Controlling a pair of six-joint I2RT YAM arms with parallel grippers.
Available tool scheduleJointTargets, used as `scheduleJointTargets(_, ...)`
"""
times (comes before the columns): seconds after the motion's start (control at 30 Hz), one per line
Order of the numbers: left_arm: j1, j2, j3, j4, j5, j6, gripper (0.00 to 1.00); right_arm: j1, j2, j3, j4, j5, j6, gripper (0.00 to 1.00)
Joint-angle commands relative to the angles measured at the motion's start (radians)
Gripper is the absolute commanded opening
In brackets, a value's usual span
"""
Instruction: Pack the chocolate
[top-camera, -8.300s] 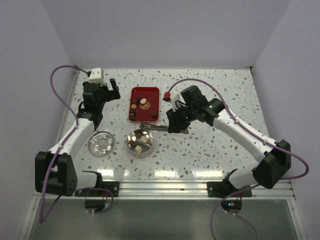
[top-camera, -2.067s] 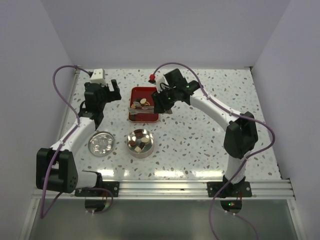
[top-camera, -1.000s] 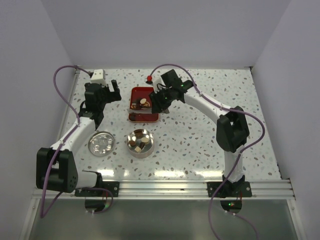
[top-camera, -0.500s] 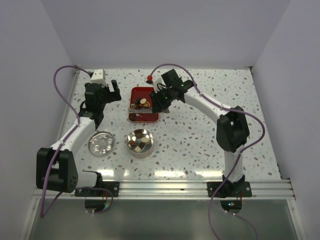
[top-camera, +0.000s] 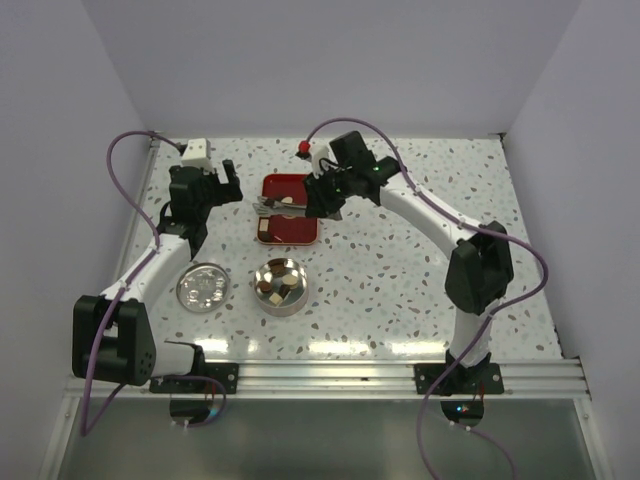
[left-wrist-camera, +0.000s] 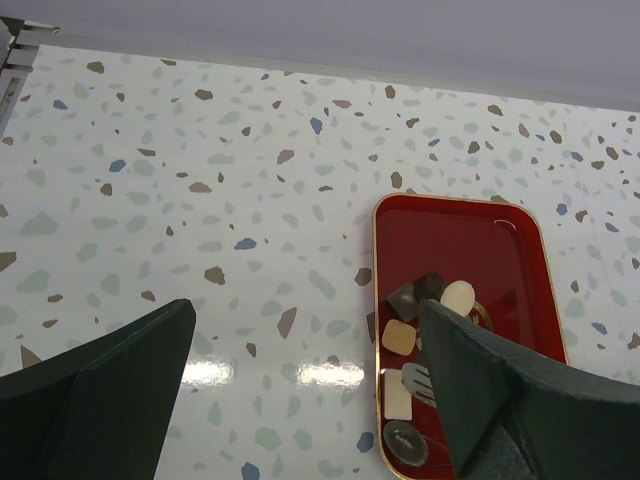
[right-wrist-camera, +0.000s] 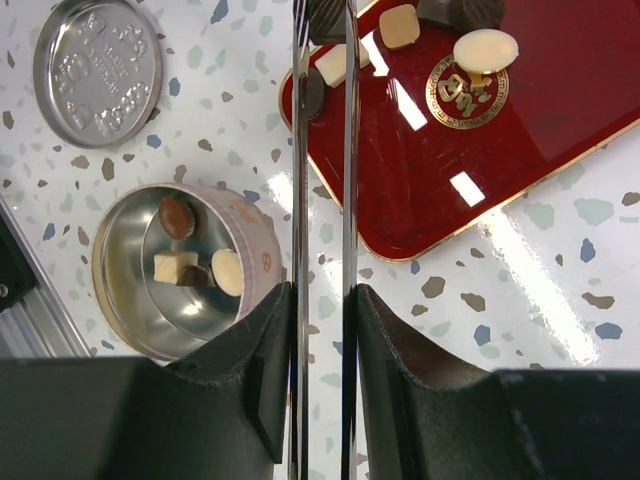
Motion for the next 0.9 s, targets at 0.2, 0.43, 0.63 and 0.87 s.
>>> scheduleJointTargets(0.2,-0.005,-0.005,0.041,0.007,-0.002,-0.009,1.00,-0.002,-0.138,-0.091,-0.005,-0.014,-0.004,0.27)
scheduleJointTargets(0.43,-0.005,-0.004,0.041,0.008,0.002,-0.008,1.00,-0.002,-0.242,-0.172,-0.046,-0.036,-0.007,0.27)
scheduleJointTargets(0.63,-0.007,-0.005,0.041,0.007,0.005,-0.009,1.00,0.004,-0.340,-0.226,-0.077,-0.067,0.001,0.27)
scheduleJointTargets(0.87,-0.008,-0.005,0.043,0.007,0.005,-0.011,1.00,0.008,-0.426,-0.313,-0.079,-0.164,0.022,0.27)
